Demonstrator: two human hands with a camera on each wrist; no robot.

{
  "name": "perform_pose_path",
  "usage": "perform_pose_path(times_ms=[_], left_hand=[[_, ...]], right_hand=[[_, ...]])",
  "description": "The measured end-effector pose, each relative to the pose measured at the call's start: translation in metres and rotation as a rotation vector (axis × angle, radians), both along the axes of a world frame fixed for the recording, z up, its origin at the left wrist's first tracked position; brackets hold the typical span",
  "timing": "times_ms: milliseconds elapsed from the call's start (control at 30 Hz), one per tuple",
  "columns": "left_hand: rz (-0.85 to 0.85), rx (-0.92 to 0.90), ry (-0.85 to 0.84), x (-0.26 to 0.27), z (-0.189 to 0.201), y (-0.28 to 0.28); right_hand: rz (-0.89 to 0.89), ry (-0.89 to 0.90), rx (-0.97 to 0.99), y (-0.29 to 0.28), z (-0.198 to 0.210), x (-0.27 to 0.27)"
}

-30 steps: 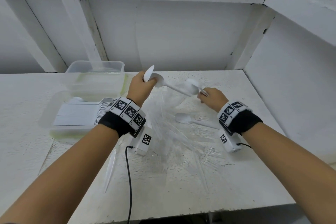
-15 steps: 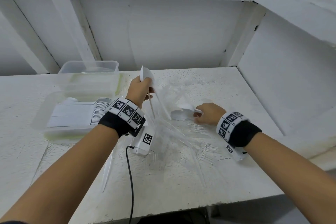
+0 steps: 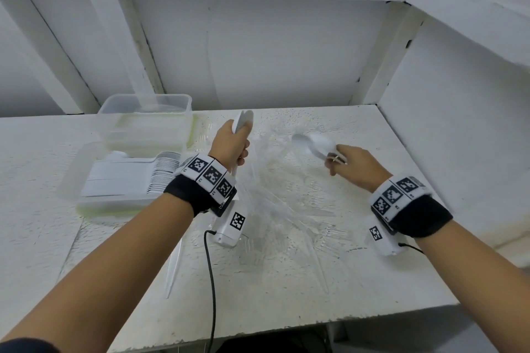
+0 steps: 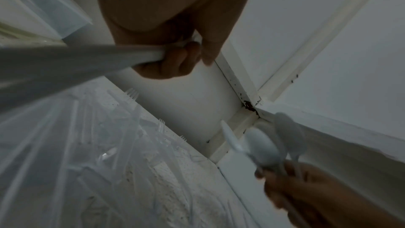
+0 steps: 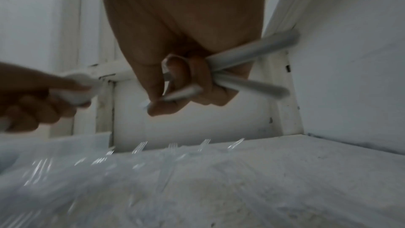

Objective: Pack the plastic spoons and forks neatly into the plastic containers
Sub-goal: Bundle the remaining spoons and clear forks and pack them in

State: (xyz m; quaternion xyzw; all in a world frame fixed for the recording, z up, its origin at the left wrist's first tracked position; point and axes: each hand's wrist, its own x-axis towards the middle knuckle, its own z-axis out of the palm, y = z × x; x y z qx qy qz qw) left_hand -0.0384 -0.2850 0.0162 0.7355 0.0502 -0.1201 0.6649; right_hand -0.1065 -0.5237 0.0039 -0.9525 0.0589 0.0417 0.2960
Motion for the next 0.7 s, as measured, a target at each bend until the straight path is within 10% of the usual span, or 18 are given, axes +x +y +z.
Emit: perform_pose_path(times_ms=[300,700], left_hand=[[-0.176,0.051,0.021,-0.019,0.003,-0.025],[-0.119,-0.170,0.111,-0.052,-0.013,-0.011]], right_hand=[[-0.436,-0.166,0.600,-0.043,0.026,-0.037],[-0.249,0.024,0.824,0.062,-0.003,-0.069]])
